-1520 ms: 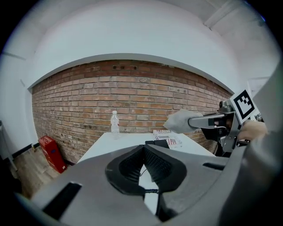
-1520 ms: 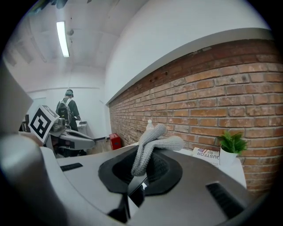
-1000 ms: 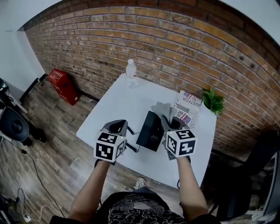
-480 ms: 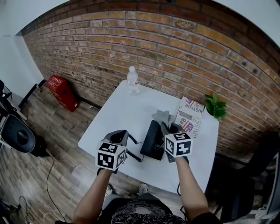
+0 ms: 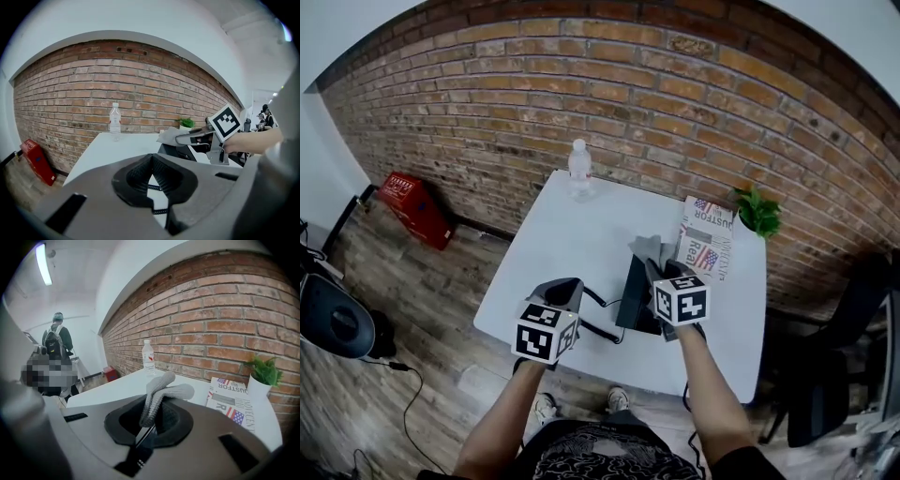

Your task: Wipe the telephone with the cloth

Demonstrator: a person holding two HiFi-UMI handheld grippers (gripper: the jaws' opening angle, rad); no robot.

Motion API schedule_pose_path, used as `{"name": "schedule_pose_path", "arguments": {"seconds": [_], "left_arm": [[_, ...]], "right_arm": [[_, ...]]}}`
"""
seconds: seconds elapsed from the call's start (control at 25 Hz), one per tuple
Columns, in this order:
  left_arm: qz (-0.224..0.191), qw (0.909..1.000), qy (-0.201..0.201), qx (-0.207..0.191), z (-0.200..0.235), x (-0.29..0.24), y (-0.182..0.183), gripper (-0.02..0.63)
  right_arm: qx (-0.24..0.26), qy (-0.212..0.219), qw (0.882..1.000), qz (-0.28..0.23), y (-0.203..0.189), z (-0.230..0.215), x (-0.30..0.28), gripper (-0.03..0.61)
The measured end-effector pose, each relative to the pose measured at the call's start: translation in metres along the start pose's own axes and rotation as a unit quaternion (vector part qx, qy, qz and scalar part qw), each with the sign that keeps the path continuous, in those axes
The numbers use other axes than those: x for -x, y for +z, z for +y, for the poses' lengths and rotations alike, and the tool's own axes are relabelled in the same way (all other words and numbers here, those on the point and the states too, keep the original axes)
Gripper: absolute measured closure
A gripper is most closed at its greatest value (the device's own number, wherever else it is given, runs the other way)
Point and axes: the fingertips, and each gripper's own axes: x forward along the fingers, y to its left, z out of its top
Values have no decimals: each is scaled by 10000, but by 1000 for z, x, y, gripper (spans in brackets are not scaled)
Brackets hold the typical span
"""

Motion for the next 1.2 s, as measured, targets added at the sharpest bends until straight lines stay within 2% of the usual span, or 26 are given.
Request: {"name": "schedule_pose_path", "arguments": {"seconds": [0.28,0.76,1.2], "left_arm": [[-14,9996,-281,10,5,-3,-3,609],[7,9986,-531,21,8,8,-16,609],[50,9964,-831,-139,11,15,-22,609]], "right_arm": [[-77,-154,9997,177,-15,11,0,568],[-205,-279,9988,352,-39,30,9,568],[-412,-520,9969,422,-57,46,16,568]]}}
